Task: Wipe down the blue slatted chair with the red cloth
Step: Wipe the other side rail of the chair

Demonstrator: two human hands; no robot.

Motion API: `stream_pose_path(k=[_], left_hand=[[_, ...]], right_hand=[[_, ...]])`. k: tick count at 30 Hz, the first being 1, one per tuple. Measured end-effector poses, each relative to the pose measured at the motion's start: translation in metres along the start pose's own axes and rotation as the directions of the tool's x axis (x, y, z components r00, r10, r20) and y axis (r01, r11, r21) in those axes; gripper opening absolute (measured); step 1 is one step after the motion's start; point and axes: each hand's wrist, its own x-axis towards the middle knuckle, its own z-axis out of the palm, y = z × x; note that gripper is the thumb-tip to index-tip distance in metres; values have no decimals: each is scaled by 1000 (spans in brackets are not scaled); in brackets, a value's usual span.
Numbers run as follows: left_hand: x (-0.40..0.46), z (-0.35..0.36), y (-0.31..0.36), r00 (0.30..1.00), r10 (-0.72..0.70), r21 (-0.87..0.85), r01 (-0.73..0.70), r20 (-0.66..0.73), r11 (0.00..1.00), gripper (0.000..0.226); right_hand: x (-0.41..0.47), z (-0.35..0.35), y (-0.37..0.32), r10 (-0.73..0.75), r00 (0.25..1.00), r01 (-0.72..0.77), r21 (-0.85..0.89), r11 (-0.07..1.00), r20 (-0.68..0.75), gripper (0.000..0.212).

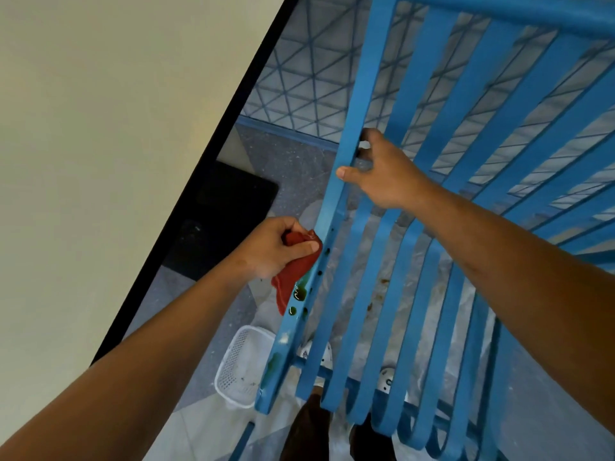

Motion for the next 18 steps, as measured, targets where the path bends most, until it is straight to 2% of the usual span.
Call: stream_pose_path(k=[2,5,10,15,18], left_hand=[[4,1,8,999,36,34,-35,-8,999,16],[19,3,19,992,76,43,-72,-104,996,17],[30,9,25,976,93,60,-83,-197,995,33],[6,9,13,994,44,88,-35,-101,996,20],[-13,8,1,1000,-2,122,5,-20,993,20]], right_hand=[[0,1,2,5,1000,-5,2,1000,-10,68],[0,2,2,-2,1000,3,15,1000,-20,67],[-1,1,2,-6,1000,6,20,1000,-11,65],[-4,-1,-1,-3,1000,3,24,1000,-1,64],[-4,-1,-1,-11,1000,11,11,1000,-4,64]])
